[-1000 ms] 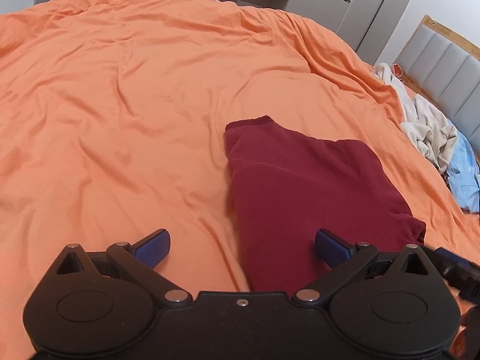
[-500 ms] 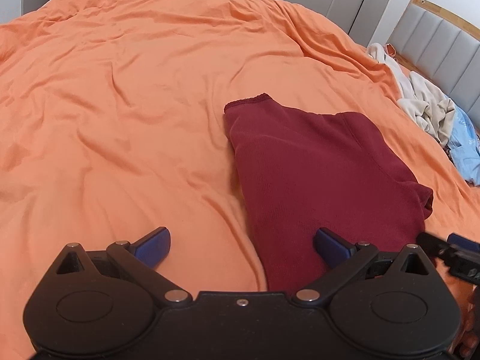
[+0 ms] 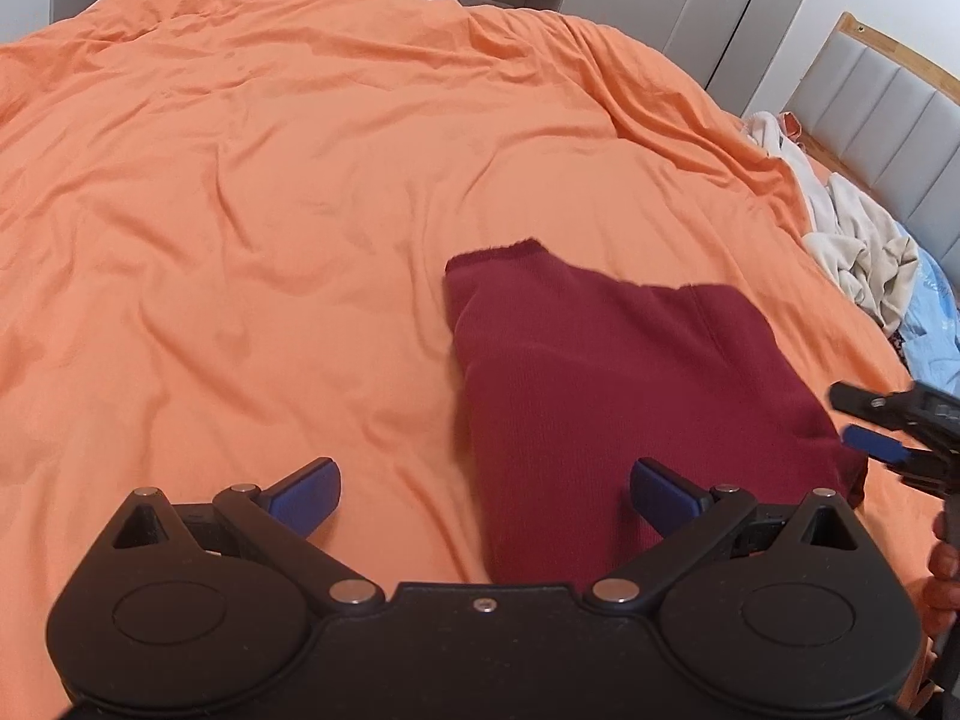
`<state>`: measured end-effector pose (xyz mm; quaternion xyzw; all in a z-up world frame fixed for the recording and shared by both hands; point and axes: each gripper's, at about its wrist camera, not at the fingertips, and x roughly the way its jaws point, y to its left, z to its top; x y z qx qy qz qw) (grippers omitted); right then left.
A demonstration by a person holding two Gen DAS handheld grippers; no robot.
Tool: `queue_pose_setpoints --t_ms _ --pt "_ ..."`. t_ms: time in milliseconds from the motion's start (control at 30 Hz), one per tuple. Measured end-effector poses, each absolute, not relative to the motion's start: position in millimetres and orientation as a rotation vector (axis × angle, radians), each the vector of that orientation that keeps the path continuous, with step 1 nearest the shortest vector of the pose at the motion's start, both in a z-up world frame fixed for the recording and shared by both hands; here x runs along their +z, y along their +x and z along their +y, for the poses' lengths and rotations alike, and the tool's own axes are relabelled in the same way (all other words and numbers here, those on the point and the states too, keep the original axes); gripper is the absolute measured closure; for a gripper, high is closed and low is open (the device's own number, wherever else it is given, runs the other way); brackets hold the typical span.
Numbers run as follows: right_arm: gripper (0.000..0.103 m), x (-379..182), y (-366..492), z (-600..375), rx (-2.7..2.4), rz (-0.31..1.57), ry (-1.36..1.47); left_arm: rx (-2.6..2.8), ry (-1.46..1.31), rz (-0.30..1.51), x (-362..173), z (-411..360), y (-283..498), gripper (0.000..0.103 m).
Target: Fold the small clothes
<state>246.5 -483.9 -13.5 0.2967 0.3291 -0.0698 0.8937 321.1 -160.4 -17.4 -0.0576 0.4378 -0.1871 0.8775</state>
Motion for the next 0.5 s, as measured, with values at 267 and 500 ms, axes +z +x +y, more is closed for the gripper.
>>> queue_pose_setpoints --t_ms 267,500 --pt "0.088 -26 263 -474 -0.138 0.705 0.569 -0.384 -0.137 0.933 -22 -162 341 0.0" --pt "0.102 -26 248 -483 -0.198 0.675 0.602 -0.399 -0.139 0.961 -32 -165 352 0.0"
